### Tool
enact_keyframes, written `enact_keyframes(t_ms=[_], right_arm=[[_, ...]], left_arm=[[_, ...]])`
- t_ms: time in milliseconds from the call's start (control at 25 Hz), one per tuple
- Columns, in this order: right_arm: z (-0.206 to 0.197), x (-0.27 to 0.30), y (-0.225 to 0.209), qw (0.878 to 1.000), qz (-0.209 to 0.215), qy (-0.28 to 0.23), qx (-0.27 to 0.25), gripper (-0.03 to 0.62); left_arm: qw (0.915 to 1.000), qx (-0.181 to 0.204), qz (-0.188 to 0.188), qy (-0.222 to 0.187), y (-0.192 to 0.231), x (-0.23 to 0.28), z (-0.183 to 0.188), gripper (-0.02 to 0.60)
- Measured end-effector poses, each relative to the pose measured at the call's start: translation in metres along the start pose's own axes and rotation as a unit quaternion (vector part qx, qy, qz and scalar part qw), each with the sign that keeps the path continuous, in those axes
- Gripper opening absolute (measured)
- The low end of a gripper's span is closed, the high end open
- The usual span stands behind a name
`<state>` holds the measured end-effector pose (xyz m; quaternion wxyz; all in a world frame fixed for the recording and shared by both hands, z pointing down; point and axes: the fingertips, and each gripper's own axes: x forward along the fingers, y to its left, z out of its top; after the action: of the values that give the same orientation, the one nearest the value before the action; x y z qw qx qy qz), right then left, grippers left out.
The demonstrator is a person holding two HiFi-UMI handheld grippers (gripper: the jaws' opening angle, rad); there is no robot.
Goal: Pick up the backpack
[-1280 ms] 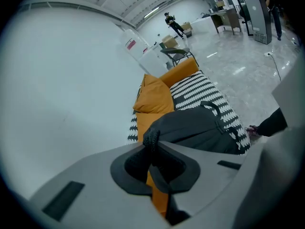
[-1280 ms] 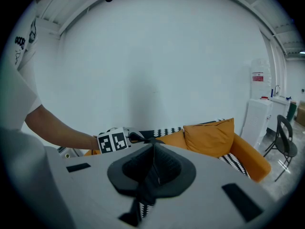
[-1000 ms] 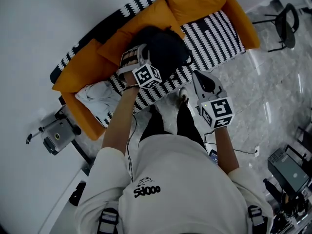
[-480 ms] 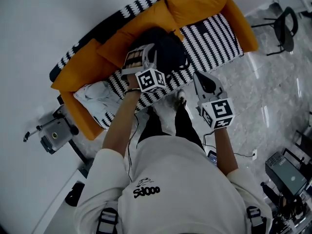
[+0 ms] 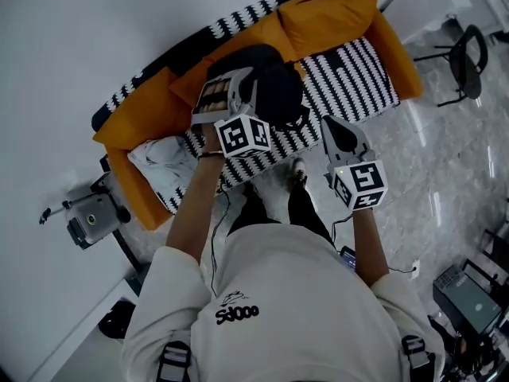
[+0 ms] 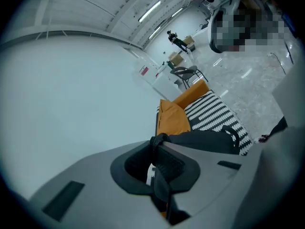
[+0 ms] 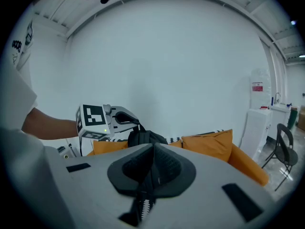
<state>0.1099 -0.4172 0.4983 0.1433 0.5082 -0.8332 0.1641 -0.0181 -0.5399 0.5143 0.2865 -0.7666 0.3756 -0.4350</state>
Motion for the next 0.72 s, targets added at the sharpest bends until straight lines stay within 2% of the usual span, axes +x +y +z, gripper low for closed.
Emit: enact_keyframes(t_ms=[160,320,720], right_arm=[[0.037,-0.010,0.007,0.999,0.006,-0.033,-0.023,0.034],[0.080,-0.021,0.018,0.996,0.012,-0.072,-0.052,0.034],[0.177,-0.053,0.050,0.981,0.017,-0.152,-0.118,0.034]], left_arm=[[0.9997,0.004,0.024,0.008,0.038,-0.030,0.005,0.028],[0.9977,-0.003,0.068,0.001,0.080,-0.063,0.010,0.028],[0.9857,-0.023,0.165,-0.027,0.168,-0.158,0.025,0.028]])
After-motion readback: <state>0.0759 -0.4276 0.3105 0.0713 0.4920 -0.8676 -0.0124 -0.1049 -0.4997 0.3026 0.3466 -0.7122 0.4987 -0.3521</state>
